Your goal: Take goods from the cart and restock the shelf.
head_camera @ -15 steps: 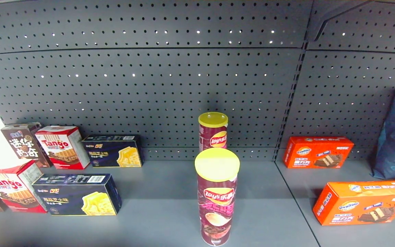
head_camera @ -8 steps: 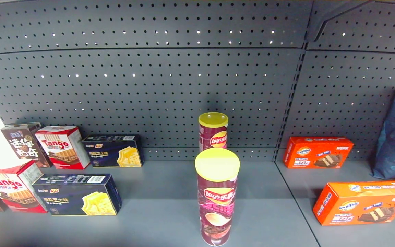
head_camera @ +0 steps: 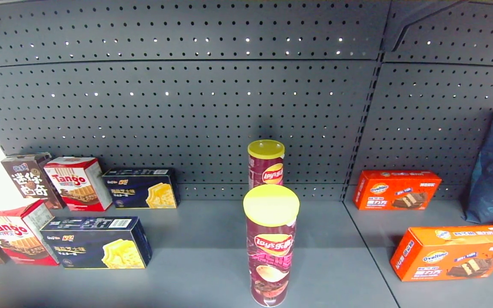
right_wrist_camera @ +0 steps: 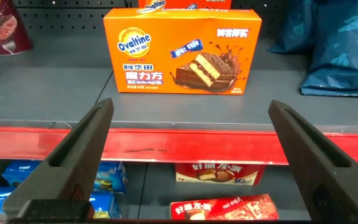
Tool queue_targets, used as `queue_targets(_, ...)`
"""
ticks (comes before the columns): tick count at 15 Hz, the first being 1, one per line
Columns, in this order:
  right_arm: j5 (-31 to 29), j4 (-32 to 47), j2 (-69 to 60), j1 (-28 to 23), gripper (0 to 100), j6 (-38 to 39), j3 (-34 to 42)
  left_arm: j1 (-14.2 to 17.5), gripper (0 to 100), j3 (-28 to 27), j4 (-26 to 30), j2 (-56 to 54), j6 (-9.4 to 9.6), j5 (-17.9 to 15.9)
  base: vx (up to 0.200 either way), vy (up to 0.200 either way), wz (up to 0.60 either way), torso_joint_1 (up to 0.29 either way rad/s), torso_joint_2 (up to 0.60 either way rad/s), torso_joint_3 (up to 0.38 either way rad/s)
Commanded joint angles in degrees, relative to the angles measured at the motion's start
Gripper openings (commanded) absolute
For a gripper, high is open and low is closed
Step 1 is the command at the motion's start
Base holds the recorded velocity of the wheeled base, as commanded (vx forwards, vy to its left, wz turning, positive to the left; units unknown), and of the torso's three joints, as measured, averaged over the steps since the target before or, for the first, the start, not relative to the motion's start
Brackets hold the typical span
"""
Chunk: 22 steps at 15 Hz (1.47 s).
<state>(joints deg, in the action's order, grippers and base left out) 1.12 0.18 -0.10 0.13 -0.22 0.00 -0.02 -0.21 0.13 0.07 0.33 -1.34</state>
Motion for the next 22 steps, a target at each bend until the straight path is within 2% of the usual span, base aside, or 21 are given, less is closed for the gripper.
queue_targets(1,0.02,-0.09,0.1,-0.05,100,-0.04,0.0,-0.06,100,-0.06,-0.05,-0.07,0.11,-0.15,0.0,0.0,0.0,0.0,0.0,0.0)
queue_targets(6,0.37,0.08,0.1,-0.05,100,-0.22,-0.09,-0.06,100,-0.06,-0.05,-0.07,0.29,-0.15,0.0,0.0,0.0,0.0,0.0,0.0)
queue_targets(8,0.28,-0.09,0.1,-0.05,100,-0.04,0.0,-0.06,100,0.03,-0.05,-0.07,2.66,-1.03,0.0,0.0,0.0,0.0,0.0,0.0)
queue_targets(10,0.28,-0.09,0.1,-0.05,100,0.04,0.0,-0.06,100,0.03,-0.05,-0.07,2.66,-0.86,0.0,0.0,0.0,0.0,0.0,0.0)
queue_targets(12,0.28,-0.09,0.1,-0.05,100,0.04,0.0,-0.06,100,-0.06,-0.05,-0.07,1.34,-0.5,-0.2,0.0,0.0,0.002,0.0,0.0)
queue_targets(14,0.28,-0.09,0.1,-0.05,100,0.04,0.0,-0.06,100,0.03,-0.05,-0.07,0.2,-0.42,0.0,0.0,0.0,0.0,0.0,0.0)
queue_targets(22,0.28,-0.09,0.1,-0.05,100,0.04,0.0,-0.06,100,-0.06,-0.05,-0.07,0.2,-0.33,0.0,0.025,0.0,0.0,0.0,0.0)
